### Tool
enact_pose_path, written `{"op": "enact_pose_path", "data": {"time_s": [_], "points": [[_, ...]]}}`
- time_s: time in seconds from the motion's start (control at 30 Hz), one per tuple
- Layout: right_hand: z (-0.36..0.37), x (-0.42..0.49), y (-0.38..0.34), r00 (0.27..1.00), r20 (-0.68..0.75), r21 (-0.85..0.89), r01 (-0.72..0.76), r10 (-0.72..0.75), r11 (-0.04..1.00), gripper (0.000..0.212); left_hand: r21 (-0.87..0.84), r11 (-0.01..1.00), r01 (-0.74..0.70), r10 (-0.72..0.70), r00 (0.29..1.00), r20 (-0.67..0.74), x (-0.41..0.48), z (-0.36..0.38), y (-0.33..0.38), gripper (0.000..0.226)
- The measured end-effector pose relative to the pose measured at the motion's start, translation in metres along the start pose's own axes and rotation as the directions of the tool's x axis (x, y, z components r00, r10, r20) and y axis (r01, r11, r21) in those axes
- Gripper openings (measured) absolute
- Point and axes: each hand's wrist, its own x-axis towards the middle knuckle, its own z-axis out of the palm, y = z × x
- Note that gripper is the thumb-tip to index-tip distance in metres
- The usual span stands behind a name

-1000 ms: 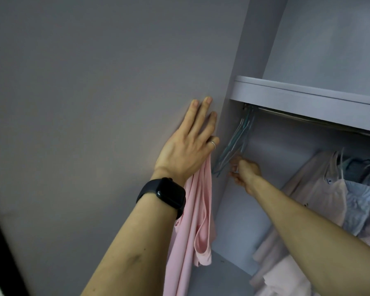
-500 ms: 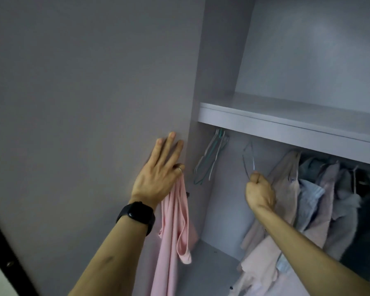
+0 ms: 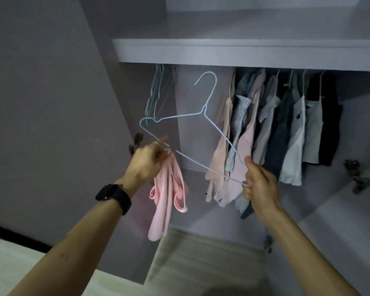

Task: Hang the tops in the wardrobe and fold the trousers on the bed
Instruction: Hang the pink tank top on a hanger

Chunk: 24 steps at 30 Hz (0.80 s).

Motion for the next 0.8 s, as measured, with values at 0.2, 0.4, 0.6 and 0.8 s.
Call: {"op": "enact_pose_path", "data": {"time_s": [0.2, 0.4, 0.6, 0.8], "points": [[-0.037, -0.012, 0.021, 0.988, 0.059, 0.168, -0.148, 0.140, 0.975, 0.054, 0.117, 0.990, -0.084, 0.066, 0.986, 0.152, 0.003, 0.041, 0.028, 0.030], [-0.064, -0.005, 0.023, 0.949, 0.303, -0.428, 0.221, -0.092, 0.876, 0.067, 0.316, 0.898, -0.306, 0.265, 0.950, 0.168, -0.005, 0.043, 0.042, 0.031], [-0.033, -0.015, 0.009, 0.844, 0.535, -0.303, 0.229, -0.033, 0.925, 0.068, 0.454, 0.806, -0.380, 0.157, 0.877, 0.455, -0.005, 0.068, 0.089, 0.041], [-0.017, -0.026, 0.010, 0.819, 0.570, -0.233, 0.089, 0.061, 0.968, 0.050, 0.612, 0.672, -0.417, 0.015, 0.834, 0.551, 0.000, 0.079, 0.112, 0.023]]}}
